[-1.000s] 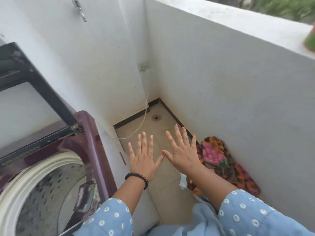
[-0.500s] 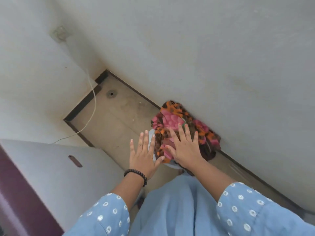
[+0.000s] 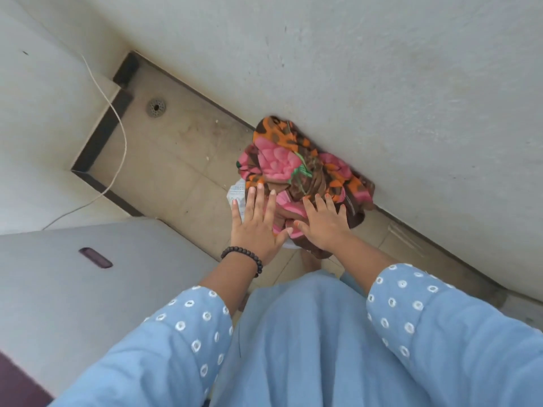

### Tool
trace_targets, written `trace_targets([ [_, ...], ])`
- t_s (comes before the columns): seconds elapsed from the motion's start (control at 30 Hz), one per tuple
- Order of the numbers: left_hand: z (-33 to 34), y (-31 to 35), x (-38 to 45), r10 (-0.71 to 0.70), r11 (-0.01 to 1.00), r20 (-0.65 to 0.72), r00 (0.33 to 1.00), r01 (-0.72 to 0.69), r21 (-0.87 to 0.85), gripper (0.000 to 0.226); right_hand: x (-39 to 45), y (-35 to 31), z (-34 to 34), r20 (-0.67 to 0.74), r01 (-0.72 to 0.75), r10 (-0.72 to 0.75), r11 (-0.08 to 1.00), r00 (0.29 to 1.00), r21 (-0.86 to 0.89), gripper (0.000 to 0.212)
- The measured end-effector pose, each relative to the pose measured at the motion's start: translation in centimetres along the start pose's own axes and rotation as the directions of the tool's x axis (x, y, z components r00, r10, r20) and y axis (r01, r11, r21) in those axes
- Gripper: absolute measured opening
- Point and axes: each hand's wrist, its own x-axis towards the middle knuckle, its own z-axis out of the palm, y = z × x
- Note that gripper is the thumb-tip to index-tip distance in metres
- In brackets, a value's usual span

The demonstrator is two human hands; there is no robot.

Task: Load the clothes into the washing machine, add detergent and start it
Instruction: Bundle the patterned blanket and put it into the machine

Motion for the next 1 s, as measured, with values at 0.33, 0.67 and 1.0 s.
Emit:
trace_targets([
  [0.33,3.1,-0.8,1.8,-0.058,0.998,0.109,0.992,0.060,-0.017,0.087,4.8,1.2,1.2,0.096,-0.062,0.056,0.996,0.994,0.059,0.071],
  [0.67,4.8,-0.5,1.6,-0.059,0.997,0.138,0.989,0.066,-0.049,0.085,7.7,1.3,2.2,0.180,-0.256,0.187,0.806,0.966,0.533,0.083],
  [1.0,3.9,-1.6,0.6,-0.021,0.974,0.093,0.995,0.042,-0.224,0.082,5.4,1.1,-0.1,0.052,-0.076,0.075,0.370,0.996,0.926,0.041],
])
